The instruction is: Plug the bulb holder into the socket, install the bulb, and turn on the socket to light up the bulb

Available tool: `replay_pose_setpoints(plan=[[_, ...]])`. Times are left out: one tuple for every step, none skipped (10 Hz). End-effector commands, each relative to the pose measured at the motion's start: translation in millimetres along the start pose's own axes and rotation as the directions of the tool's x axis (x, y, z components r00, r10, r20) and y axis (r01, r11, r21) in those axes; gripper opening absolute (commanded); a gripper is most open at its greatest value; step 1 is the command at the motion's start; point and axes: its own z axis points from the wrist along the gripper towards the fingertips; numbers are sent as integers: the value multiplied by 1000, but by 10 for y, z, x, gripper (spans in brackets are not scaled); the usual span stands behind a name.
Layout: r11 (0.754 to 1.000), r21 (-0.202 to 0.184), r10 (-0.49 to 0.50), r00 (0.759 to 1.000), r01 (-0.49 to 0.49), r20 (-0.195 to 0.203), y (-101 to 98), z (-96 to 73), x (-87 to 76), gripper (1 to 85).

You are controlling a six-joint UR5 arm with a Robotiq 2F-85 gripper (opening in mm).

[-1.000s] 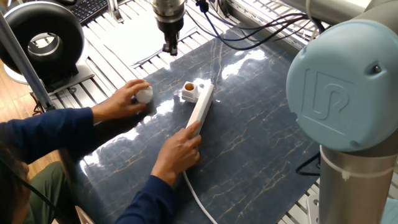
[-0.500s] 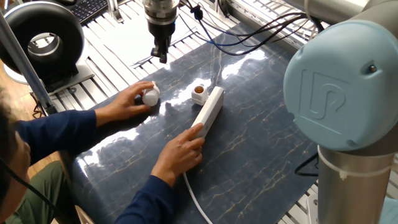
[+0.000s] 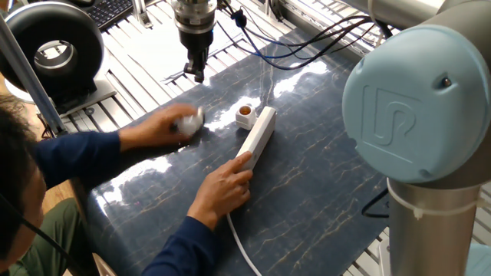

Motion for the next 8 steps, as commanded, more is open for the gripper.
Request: replay_pose_setpoints(plan=[[992, -46, 116, 993, -116, -2, 112, -14, 3, 10], [992, -41, 118, 993, -119, -9, 107, -18, 17, 10], [993, -73, 91, 995, -94, -38, 190, -32, 92, 37], [992, -108, 62, 998, -65, -30, 261, -46, 79, 347], [994, -98, 46, 999, -48, -26, 232, -45, 75, 460], [994, -80, 65, 997, -68, -35, 194, -42, 89, 220], [992, -70, 101, 993, -105, -53, 188, -58, 118, 13], [990, -82, 113, 992, -117, -48, 218, -62, 102, 13]])
